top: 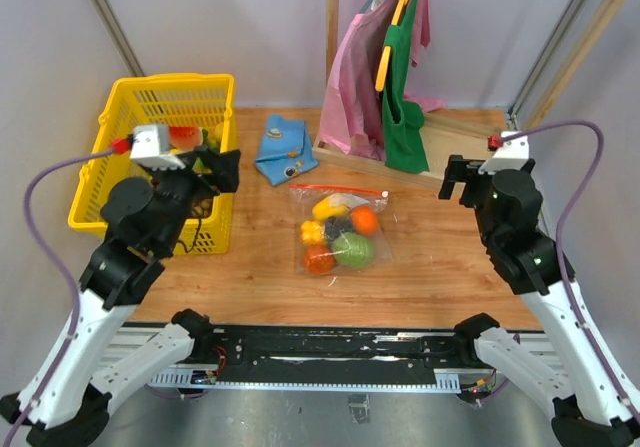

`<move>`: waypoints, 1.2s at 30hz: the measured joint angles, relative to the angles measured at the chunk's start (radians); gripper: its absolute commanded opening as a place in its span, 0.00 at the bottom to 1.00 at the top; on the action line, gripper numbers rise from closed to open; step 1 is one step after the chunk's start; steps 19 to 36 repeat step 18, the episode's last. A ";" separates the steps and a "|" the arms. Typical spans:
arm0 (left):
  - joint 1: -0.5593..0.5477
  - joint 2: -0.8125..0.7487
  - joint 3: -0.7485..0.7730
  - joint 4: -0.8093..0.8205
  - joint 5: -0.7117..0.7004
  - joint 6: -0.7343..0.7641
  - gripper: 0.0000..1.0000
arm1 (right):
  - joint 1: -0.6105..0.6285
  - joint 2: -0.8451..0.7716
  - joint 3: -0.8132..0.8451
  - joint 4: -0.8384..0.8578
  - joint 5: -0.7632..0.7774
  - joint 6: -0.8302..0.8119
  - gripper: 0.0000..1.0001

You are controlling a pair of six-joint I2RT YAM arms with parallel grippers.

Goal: Place the food in the zip-top bag and seal the zipper
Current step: Reset both arms

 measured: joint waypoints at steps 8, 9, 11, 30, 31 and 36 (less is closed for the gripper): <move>0.000 -0.251 -0.119 0.098 -0.150 0.042 1.00 | 0.000 -0.151 -0.023 0.052 0.032 -0.051 0.98; 0.000 -0.265 -0.136 0.102 -0.165 0.042 0.99 | 0.000 -0.158 -0.024 0.055 0.034 -0.053 0.98; 0.000 -0.280 -0.161 0.103 -0.178 0.041 0.99 | 0.000 -0.163 -0.030 0.062 0.035 -0.058 0.98; 0.000 -0.284 -0.176 0.094 -0.201 0.042 0.99 | 0.000 -0.158 -0.055 0.070 0.031 -0.066 0.98; 0.000 -0.284 -0.176 0.094 -0.201 0.042 0.99 | 0.000 -0.158 -0.055 0.070 0.031 -0.066 0.98; 0.000 -0.284 -0.176 0.094 -0.201 0.042 0.99 | 0.000 -0.158 -0.055 0.070 0.031 -0.066 0.98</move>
